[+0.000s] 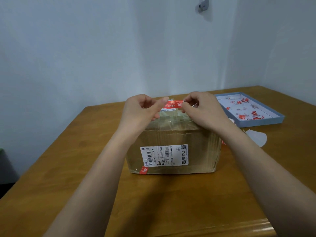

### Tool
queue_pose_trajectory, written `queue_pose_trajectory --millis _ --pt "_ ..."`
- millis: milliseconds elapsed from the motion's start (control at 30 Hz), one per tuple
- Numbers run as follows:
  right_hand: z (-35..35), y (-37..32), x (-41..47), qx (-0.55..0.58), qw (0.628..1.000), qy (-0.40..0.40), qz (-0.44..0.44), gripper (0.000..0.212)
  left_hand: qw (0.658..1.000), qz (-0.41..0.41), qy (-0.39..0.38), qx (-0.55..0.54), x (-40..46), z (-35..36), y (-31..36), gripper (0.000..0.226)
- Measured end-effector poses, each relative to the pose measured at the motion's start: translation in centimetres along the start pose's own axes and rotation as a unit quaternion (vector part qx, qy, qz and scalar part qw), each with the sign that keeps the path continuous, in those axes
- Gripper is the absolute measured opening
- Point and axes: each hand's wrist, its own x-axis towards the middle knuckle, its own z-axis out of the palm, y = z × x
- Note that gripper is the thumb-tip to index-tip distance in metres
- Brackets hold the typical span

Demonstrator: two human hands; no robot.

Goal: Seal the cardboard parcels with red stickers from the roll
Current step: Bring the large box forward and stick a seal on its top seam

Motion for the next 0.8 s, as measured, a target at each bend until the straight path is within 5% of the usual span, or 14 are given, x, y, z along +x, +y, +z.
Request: queue_pose_trajectory --millis 233,400,533,800 --pt "-0.2 -0.7 -0.2 0.014 1.0 -0.008 0.0 0.018 1.0 -0.005 0.006 0.009 0.4 0.0 -0.3 0.008" --pt "-0.9 -1.2 -0.5 0.155 0.985 -0.048 0.052 0.044 1.0 0.002 0.027 0.015 0.9 -0.1 -0.2 0.006" --pt "-0.8 -0.8 -0.4 0.096 0.995 -0.018 0.029 0.021 0.999 -0.001 0.018 0.038 1.3 -0.4 0.0 0.008" --pt "0.2 -0.7 -0.1 0.072 0.989 -0.017 0.128 0.014 0.977 -0.06 -0.009 0.203 2.5 0.6 -1.1 0.015"
